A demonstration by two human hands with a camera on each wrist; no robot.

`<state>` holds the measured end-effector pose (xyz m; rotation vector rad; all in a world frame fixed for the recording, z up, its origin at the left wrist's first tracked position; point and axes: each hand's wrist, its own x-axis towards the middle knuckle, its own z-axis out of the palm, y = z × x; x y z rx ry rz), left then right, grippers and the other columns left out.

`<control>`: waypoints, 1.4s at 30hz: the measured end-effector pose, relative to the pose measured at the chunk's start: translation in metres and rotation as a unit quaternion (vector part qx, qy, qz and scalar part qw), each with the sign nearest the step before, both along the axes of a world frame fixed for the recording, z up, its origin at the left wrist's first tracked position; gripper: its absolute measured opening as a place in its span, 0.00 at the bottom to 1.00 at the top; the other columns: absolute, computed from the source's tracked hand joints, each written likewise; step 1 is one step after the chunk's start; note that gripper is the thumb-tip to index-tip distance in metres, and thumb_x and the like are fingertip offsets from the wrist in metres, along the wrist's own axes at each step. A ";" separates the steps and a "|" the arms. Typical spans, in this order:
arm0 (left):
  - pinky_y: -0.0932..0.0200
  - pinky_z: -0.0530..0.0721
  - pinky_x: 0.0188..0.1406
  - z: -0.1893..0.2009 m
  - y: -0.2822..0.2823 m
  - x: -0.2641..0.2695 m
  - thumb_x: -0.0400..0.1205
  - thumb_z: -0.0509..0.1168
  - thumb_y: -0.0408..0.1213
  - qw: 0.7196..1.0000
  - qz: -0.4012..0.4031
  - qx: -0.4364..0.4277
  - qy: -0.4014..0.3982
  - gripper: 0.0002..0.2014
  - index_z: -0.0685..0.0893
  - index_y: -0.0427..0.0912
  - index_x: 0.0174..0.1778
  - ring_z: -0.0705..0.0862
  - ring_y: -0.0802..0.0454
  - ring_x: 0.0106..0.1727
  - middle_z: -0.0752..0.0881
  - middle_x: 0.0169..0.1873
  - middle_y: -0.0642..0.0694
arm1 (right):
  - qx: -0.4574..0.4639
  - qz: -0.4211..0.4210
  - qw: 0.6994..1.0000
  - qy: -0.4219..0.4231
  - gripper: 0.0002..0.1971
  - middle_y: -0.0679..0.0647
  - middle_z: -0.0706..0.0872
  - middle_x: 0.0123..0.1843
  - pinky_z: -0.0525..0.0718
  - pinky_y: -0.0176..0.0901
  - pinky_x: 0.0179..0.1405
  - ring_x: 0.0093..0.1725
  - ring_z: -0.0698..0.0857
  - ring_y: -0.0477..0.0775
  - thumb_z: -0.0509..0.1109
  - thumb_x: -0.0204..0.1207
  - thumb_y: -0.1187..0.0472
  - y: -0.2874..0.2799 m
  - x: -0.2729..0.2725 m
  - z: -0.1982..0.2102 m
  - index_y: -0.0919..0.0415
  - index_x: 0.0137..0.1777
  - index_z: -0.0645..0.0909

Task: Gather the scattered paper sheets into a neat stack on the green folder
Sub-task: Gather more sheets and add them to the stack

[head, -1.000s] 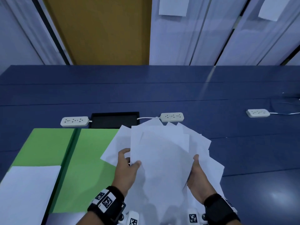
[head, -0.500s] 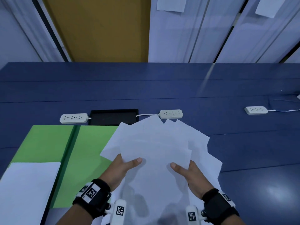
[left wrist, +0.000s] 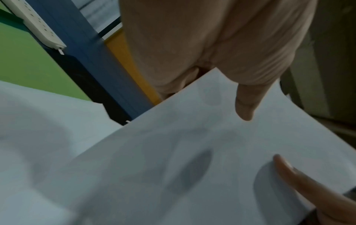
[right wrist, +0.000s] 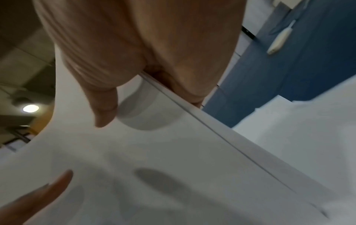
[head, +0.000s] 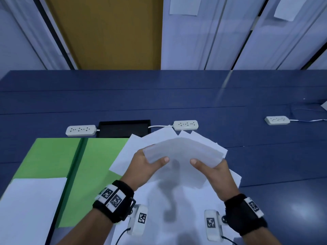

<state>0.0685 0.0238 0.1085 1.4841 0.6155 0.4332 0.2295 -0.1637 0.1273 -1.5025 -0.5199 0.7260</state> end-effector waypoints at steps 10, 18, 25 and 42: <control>0.52 0.90 0.60 -0.016 -0.009 0.006 0.79 0.80 0.37 0.998 0.063 -0.010 -0.012 0.13 0.92 0.46 0.58 0.93 0.51 0.57 0.95 0.53 0.50 | 0.007 -0.063 0.998 0.014 0.13 0.53 0.95 0.60 0.90 0.53 0.65 0.62 0.93 0.53 0.81 0.80 0.64 0.002 -0.002 -0.030 0.58 0.63 0.91; 0.53 0.89 0.51 -0.048 -0.007 0.001 0.81 0.77 0.30 0.995 0.067 -0.067 0.043 0.10 0.91 0.38 0.58 0.94 0.47 0.53 0.95 0.50 0.45 | -0.028 -0.069 0.995 0.067 0.13 0.55 0.96 0.59 0.89 0.53 0.64 0.62 0.93 0.57 0.80 0.80 0.64 -0.002 -0.016 -0.070 0.61 0.64 0.90; 0.56 0.91 0.55 -0.049 -0.018 0.005 0.81 0.78 0.31 0.995 0.062 -0.065 0.038 0.11 0.91 0.41 0.58 0.94 0.51 0.53 0.95 0.51 0.47 | -0.022 -0.090 0.994 0.065 0.11 0.54 0.96 0.56 0.91 0.48 0.59 0.57 0.95 0.53 0.80 0.81 0.63 0.002 -0.014 -0.066 0.63 0.62 0.91; 0.53 0.89 0.63 -0.094 -0.037 -0.014 0.84 0.74 0.39 0.981 -0.007 0.042 0.191 0.07 0.89 0.57 0.53 0.91 0.66 0.53 0.94 0.49 0.61 | -0.161 -0.049 0.982 0.083 0.26 0.62 0.95 0.55 0.92 0.66 0.59 0.55 0.94 0.63 0.86 0.70 0.40 -0.037 -0.014 -0.131 0.57 0.60 0.91</control>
